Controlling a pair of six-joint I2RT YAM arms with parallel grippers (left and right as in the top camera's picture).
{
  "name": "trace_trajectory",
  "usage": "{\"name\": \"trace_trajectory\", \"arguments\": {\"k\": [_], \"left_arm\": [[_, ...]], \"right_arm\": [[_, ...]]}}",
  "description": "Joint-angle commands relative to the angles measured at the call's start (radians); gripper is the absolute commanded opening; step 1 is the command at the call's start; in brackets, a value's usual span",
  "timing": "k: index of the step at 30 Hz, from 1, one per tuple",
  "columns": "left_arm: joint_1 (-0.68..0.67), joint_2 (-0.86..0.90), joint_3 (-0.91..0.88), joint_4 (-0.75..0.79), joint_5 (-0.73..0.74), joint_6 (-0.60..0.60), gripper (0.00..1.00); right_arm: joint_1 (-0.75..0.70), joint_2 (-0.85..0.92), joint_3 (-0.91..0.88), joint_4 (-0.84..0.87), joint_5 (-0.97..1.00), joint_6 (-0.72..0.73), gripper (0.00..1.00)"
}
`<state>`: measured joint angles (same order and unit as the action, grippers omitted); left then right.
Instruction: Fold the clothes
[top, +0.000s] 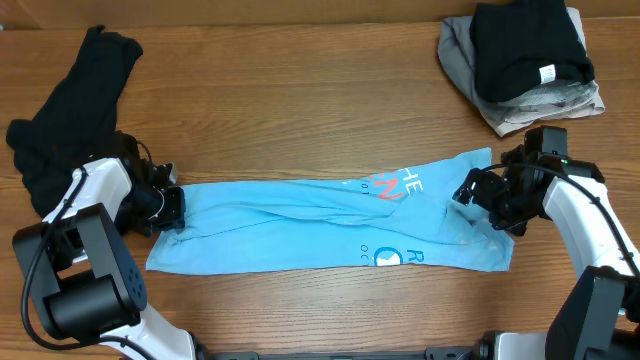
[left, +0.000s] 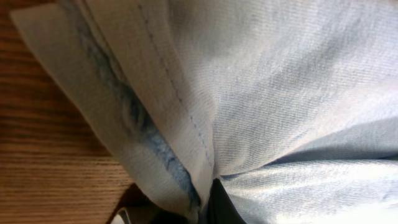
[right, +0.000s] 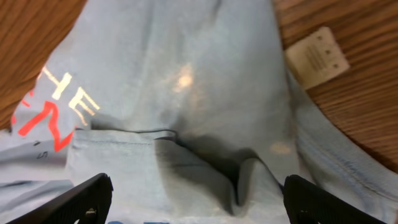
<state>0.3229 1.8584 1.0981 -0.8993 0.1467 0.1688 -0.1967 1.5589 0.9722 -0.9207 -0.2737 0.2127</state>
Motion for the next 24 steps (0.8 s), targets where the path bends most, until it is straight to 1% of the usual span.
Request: {"name": "trace_trajectory", "arguments": {"k": [1, 9, 11, 12, 13, 18, 21, 24], "left_arm": [[0.003, 0.055, 0.082, -0.047, 0.061, -0.035, 0.04], [0.004, 0.055, 0.406, -0.257, 0.074, -0.035, 0.04], [0.002, 0.055, 0.486, -0.319, 0.092, -0.035, 0.04], [-0.009, 0.055, 0.56, -0.381, 0.119, -0.037, 0.04], [-0.016, 0.055, 0.584, -0.402, 0.13, -0.039, 0.04], [-0.083, 0.055, 0.62, -0.457, 0.151, -0.039, 0.04], [-0.149, 0.055, 0.616, -0.46, 0.151, -0.039, 0.04], [-0.248, 0.055, 0.616, -0.441, 0.151, -0.043, 0.04]], "right_arm": [[-0.001, 0.002, -0.002, 0.008, -0.044, -0.003, 0.89], [-0.001, 0.002, -0.002, 0.009, -0.044, -0.003, 0.89], [-0.001, 0.002, -0.002, 0.011, -0.044, -0.003, 0.89], [-0.001, 0.002, -0.002, 0.016, -0.044, -0.002, 0.89], [-0.001, 0.002, -0.002, 0.018, -0.044, 0.0, 0.89], [-0.001, 0.002, -0.002, 0.026, -0.047, 0.0, 0.89], [-0.001, 0.002, -0.002, 0.026, -0.047, 0.0, 0.89], [-0.001, 0.002, -0.002, 0.027, -0.047, 0.0, 0.89]]}}
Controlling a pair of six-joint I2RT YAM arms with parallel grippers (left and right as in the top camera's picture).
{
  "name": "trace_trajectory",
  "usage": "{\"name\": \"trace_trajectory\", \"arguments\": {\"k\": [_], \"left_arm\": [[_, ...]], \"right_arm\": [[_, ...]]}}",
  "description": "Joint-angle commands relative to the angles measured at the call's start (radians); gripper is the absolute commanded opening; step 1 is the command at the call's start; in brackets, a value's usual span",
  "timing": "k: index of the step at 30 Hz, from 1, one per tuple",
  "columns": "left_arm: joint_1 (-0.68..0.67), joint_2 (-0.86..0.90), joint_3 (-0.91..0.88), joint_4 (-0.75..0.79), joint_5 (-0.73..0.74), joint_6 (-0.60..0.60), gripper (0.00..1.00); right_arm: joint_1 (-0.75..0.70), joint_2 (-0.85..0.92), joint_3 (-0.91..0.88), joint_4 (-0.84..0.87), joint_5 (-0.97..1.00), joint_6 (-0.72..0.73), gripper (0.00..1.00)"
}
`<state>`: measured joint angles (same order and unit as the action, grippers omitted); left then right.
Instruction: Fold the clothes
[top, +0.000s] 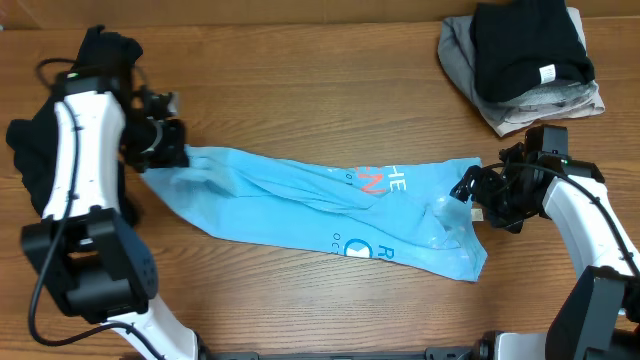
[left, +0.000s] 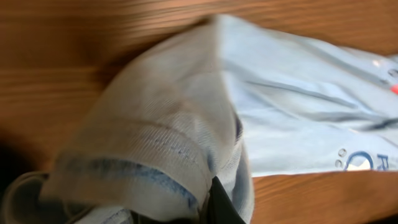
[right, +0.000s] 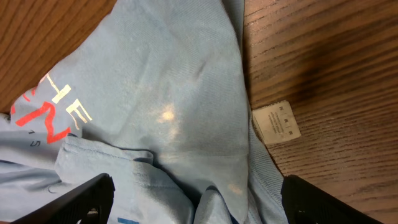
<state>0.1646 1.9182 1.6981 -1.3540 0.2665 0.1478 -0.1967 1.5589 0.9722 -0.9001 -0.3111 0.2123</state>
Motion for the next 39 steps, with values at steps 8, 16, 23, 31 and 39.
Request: {"name": "trace_trajectory", "arguments": {"k": [8, 16, 23, 31, 39], "left_arm": [[-0.308, -0.005, 0.016, 0.085, 0.031, -0.113, 0.04], [-0.467, 0.024, 0.015, 0.122, 0.031, -0.18, 0.04], [-0.568, 0.084, 0.014, 0.134, 0.045, -0.201, 0.04], [-0.67, 0.117, 0.014, 0.178, 0.049, -0.232, 0.04], [-0.72, 0.117, 0.014, 0.188, 0.049, -0.242, 0.04]], "right_arm": [[-0.001, 0.002, -0.002, 0.006, -0.009, 0.0, 0.89], [-0.001, 0.002, -0.002, 0.018, -0.008, 0.0, 0.89], [-0.001, 0.002, -0.002, 0.017, -0.005, 0.0, 0.89], [-0.001, 0.002, -0.002, 0.018, -0.005, 0.0, 0.89], [-0.001, 0.002, -0.002, 0.024, -0.005, 0.0, 0.89]]}}
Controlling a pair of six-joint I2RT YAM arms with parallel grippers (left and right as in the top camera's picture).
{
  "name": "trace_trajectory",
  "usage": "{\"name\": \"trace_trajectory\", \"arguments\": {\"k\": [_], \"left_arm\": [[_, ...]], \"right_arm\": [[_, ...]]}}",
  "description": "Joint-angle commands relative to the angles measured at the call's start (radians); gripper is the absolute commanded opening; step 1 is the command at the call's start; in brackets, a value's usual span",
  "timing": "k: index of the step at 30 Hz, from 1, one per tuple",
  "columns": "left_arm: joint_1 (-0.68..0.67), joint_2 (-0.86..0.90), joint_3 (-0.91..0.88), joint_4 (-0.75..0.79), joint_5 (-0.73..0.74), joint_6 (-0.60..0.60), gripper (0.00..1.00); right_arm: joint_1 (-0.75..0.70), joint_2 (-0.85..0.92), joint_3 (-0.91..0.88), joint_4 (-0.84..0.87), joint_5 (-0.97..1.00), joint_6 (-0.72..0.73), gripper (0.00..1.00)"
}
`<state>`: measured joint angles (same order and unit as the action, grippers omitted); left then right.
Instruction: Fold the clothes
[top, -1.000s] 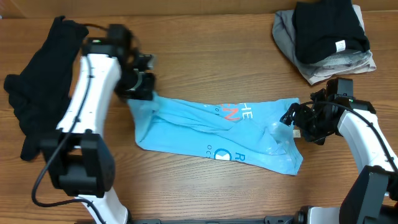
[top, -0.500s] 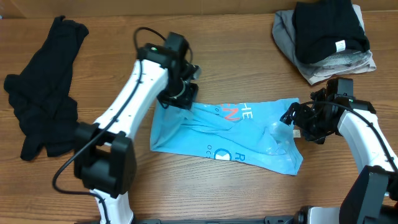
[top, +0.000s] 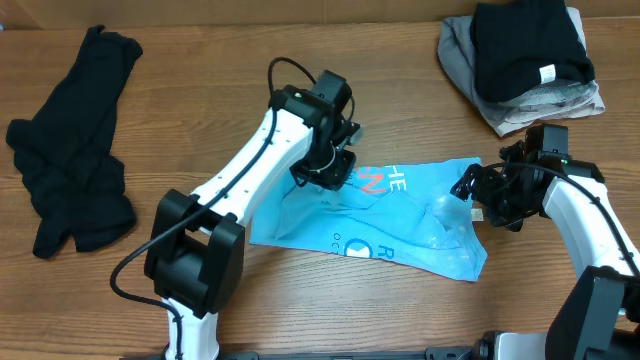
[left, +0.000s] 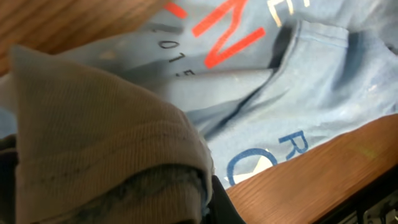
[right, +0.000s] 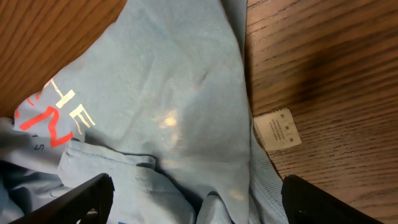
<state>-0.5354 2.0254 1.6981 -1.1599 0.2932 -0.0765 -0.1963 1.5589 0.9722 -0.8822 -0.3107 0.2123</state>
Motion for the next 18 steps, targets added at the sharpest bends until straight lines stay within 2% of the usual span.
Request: {"name": "trace_trajectory", "arguments": {"k": [1, 7, 8, 9, 12, 18], "left_arm": [[-0.024, 0.01, 0.014, -0.007, 0.023, -0.018, 0.04], [-0.032, 0.01, 0.014, -0.006, 0.023, -0.018, 0.05], [-0.032, 0.01, 0.014, -0.007, 0.023, -0.017, 0.14], [-0.032, 0.01, 0.014, -0.009, 0.023, -0.017, 0.28], [-0.034, 0.01, 0.014, -0.012, 0.022, -0.017, 1.0], [-0.023, 0.009, 0.016, -0.035, 0.009, 0.01, 1.0]], "right_arm": [[-0.001, 0.002, -0.002, 0.006, -0.005, 0.0, 0.89], [-0.001, 0.002, -0.002, 0.007, -0.005, 0.0, 0.89], [-0.002, 0.002, -0.002, 0.007, -0.005, 0.0, 0.89], [-0.001, 0.002, -0.002, 0.007, -0.005, 0.0, 0.89], [-0.001, 0.002, -0.002, 0.007, -0.005, 0.0, 0.9], [-0.001, 0.002, -0.002, 0.007, -0.005, 0.0, 0.9]]}}
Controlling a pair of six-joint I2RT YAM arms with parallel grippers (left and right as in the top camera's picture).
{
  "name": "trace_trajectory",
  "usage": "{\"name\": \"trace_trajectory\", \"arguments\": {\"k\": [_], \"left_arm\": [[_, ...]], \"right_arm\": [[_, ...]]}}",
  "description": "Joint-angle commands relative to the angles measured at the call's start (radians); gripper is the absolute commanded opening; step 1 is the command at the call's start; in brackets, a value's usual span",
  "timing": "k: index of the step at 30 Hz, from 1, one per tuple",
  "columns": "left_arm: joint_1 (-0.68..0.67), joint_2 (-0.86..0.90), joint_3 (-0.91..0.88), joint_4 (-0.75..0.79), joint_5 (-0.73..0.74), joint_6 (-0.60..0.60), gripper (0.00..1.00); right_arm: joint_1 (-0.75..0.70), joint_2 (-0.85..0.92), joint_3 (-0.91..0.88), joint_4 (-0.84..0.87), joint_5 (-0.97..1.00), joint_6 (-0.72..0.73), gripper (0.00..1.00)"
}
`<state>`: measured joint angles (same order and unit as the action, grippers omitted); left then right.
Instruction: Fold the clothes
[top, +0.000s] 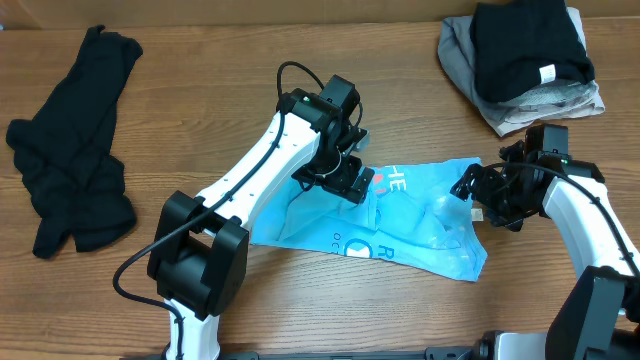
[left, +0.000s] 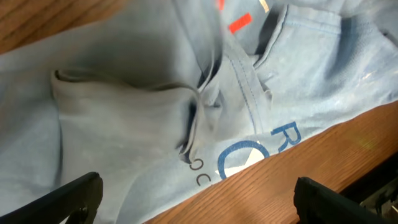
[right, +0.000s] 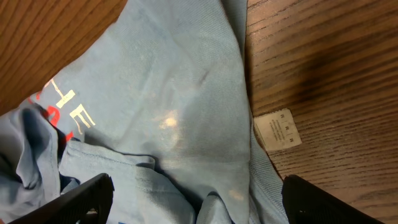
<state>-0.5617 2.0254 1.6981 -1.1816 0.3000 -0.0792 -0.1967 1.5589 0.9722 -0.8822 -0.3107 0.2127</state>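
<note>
A light blue T-shirt (top: 400, 235) with red and white lettering lies bunched and doubled over at mid-table. My left gripper (top: 352, 182) hovers over its left part. It is open, fingers wide apart, with loose rumpled cloth below (left: 198, 190). My right gripper (top: 478, 195) sits at the shirt's right end. It is also open, and shirt fabric lies between its fingers (right: 199, 194) without being pinched. A white label (right: 277, 130) lies on the wood beside the shirt's edge.
A crumpled black garment (top: 70, 150) lies at the far left. At the back right stands a stack of folded clothes (top: 525, 60), black on top of grey. The left arm reaches across the middle of the wooden table (top: 220, 110).
My left gripper was shut on the shirt's left end above the lettering. It is now open, and the cloth lies dropped on the shirt. The right gripper has not moved.
The shirt first lay as a long strip, my left gripper shut on its left end and my right open at the other. Then the left end was up at the back left, then over the lettering. Now it is let go and the shirt lies doubled over.
</note>
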Motion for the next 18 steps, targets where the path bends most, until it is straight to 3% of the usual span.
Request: {"name": "trace_trajectory", "arguments": {"k": [1, 4, 7, 14, 18], "left_arm": [[0.01, 0.009, 0.019, -0.023, -0.007, 0.013, 1.0], [0.041, 0.009, 0.02, -0.048, -0.018, 0.054, 1.0], [0.066, 0.009, 0.019, -0.048, -0.019, 0.185, 1.0], [0.075, 0.009, -0.001, 0.094, -0.043, 0.416, 1.0], [0.074, 0.01, -0.03, 0.151, -0.038, 0.458, 1.0]], "right_arm": [[-0.001, 0.002, -0.002, 0.007, -0.005, -0.001, 0.9], [-0.001, 0.002, -0.002, 0.007, -0.005, -0.001, 0.9], [-0.001, 0.002, -0.002, 0.01, -0.005, -0.001, 0.9], [-0.001, 0.002, -0.002, 0.013, -0.005, -0.001, 0.9], [-0.001, 0.002, -0.002, 0.014, -0.005, -0.001, 0.9]]}}
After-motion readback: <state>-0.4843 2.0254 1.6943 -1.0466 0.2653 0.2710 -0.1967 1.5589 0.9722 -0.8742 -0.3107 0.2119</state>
